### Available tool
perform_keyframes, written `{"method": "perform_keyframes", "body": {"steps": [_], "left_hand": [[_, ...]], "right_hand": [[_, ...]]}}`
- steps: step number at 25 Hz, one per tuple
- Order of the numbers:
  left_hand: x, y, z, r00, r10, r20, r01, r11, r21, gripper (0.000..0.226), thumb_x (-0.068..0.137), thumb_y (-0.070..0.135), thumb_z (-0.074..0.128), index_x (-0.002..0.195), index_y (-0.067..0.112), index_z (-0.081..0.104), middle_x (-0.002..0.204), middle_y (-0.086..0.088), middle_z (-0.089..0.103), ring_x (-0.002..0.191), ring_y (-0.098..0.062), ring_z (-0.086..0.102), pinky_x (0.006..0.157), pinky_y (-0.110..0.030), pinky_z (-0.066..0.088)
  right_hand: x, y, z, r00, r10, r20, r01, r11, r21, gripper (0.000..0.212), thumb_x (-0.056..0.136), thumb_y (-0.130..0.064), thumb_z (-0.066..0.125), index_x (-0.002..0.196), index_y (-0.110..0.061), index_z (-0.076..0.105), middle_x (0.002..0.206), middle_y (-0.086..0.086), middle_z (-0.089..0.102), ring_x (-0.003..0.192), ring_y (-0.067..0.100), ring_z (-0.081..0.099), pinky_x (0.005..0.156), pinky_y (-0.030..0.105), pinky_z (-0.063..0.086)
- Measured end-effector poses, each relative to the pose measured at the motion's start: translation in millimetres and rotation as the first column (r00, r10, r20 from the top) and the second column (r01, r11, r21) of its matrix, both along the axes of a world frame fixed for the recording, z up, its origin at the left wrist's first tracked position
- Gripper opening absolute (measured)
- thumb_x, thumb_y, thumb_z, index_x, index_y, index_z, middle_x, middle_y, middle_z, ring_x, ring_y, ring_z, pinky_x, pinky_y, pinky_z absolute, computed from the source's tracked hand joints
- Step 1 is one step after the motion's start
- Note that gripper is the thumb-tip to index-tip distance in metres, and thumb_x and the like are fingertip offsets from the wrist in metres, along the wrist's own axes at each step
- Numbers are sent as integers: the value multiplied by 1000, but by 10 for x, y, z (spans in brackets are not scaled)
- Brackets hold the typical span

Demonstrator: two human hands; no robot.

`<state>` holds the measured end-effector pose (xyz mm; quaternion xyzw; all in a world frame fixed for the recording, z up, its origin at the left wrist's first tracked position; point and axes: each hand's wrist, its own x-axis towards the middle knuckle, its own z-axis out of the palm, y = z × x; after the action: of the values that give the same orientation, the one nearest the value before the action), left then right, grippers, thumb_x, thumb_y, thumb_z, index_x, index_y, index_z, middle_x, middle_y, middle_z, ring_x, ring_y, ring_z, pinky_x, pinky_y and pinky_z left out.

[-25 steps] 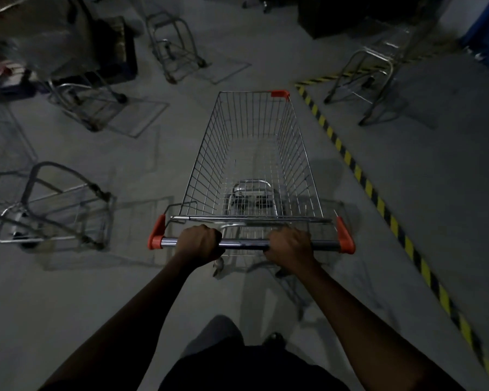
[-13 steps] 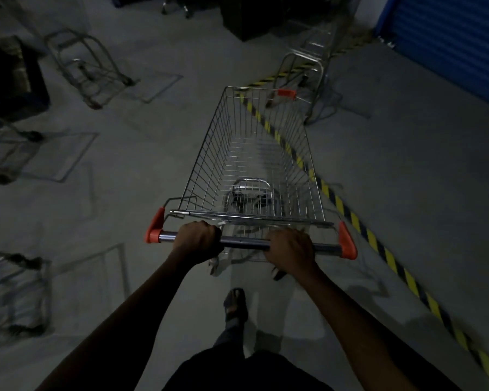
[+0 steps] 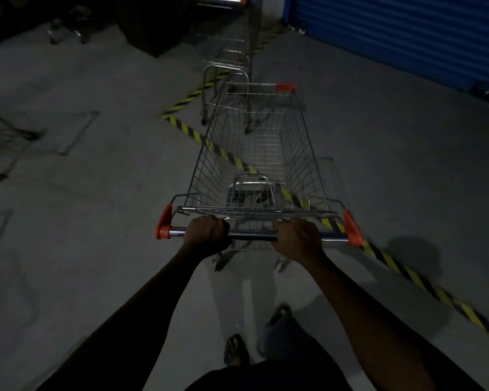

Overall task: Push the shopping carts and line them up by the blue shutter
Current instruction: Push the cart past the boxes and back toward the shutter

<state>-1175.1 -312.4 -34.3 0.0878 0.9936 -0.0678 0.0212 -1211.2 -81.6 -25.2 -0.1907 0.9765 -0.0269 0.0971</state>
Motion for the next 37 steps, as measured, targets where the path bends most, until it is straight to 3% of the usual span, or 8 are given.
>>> {"method": "perform_keyframes", "body": {"steps": [2,8,13,17,22,26,31,37], "left_hand": [[-464,9,-39,997,-54,-50,54,999,4,40,40,50,83,52,20,59,42,0,51,36,-23,52,37,-22,36],[-1942,219,-91,979,-173,-107,175,984,12,40,41,49,82,52,19,57,44,1,50,37,-24,52,38,-21,36],[-3143,409,-96,959,-259,-113,262,965,16,41,35,48,84,51,21,59,43,2,50,36,-20,51,38,-18,35],[-4010,502,-126,944,-297,-142,303,953,25,39,40,48,81,53,19,59,45,1,51,37,-22,51,39,-20,37],[-5075,536,-137,915,-355,-193,371,927,50,34,65,48,45,55,18,59,46,-3,51,38,-25,52,38,-22,38],[-5977,545,-170,909,-395,-135,403,915,35,35,44,48,79,53,20,59,44,0,51,37,-23,52,39,-21,39],[-7022,549,-288,879,-467,-99,470,883,7,34,49,47,75,56,18,58,49,-2,54,43,-24,54,44,-23,40],[-8180,653,-297,859,-497,-121,501,866,2,33,52,49,73,56,19,59,49,-2,55,44,-24,55,46,-24,41]], "right_hand": [[-385,28,-27,999,-36,-20,36,999,20,32,75,-47,60,95,-24,71,89,3,71,86,27,68,75,34,51],[-1651,253,-62,982,-189,-6,189,982,-17,27,71,-41,67,83,-18,72,84,6,72,81,31,68,74,37,52],[-2725,462,-39,981,-186,50,187,982,-11,28,78,-41,61,95,-21,70,98,2,71,93,26,66,82,33,51],[-3463,566,-81,970,-241,17,241,970,-17,28,75,-41,59,93,-22,70,97,1,71,93,25,67,80,32,50],[-4375,593,-106,950,-312,3,312,950,-29,32,74,-46,57,86,-19,69,93,4,70,91,28,66,80,33,48],[-5166,531,-27,924,-382,-6,381,924,34,29,76,-40,60,94,-19,70,98,4,71,93,26,67,81,32,50],[-6051,508,-69,888,-456,-54,459,887,50,31,76,-41,61,96,-19,69,100,5,70,96,27,66,84,32,48],[-7106,602,-119,879,-471,-74,474,880,29,27,70,-40,63,84,-18,69,87,4,71,85,25,68,76,30,50]]}}
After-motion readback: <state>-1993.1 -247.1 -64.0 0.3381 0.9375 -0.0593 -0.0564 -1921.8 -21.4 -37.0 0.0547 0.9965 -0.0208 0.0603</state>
